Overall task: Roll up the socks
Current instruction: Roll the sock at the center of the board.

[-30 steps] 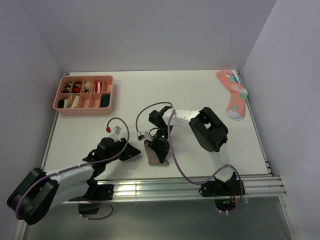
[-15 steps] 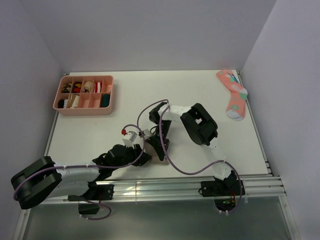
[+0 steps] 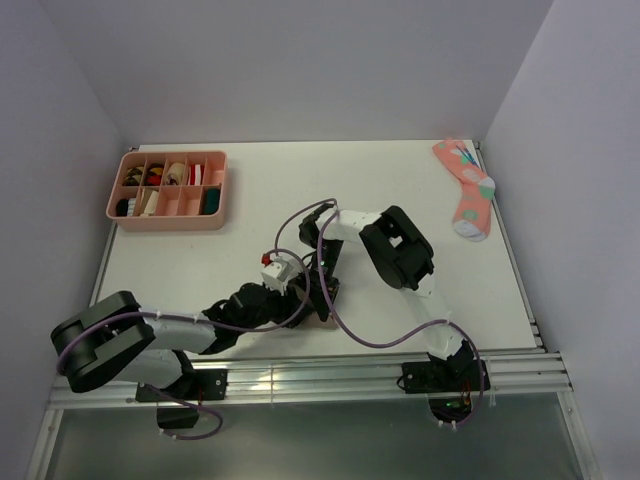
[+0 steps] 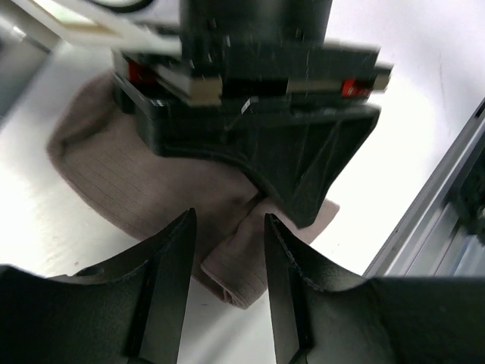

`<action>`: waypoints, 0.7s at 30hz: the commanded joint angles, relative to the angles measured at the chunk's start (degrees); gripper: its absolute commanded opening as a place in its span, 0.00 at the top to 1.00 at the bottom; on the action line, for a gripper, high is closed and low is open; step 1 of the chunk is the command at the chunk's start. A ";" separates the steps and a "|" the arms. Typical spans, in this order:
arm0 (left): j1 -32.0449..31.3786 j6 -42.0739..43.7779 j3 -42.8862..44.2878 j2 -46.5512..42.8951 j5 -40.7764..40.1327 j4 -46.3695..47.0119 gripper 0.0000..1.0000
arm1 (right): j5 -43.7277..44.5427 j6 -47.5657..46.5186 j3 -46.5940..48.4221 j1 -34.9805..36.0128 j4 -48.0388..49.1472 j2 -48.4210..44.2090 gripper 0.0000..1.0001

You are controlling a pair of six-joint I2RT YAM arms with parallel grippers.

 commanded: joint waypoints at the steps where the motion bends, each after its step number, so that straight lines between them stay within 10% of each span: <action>1: -0.33 2.95 1.79 2.56 3.58 4.42 0.53 | 5.36 -2.26 0.02 -0.61 3.37 2.21 0.71; 21: -0.33 0.85 1.18 8.01 9.39 6.97 0.54 | 5.36 -1.03 -0.15 -0.87 4.33 1.59 0.70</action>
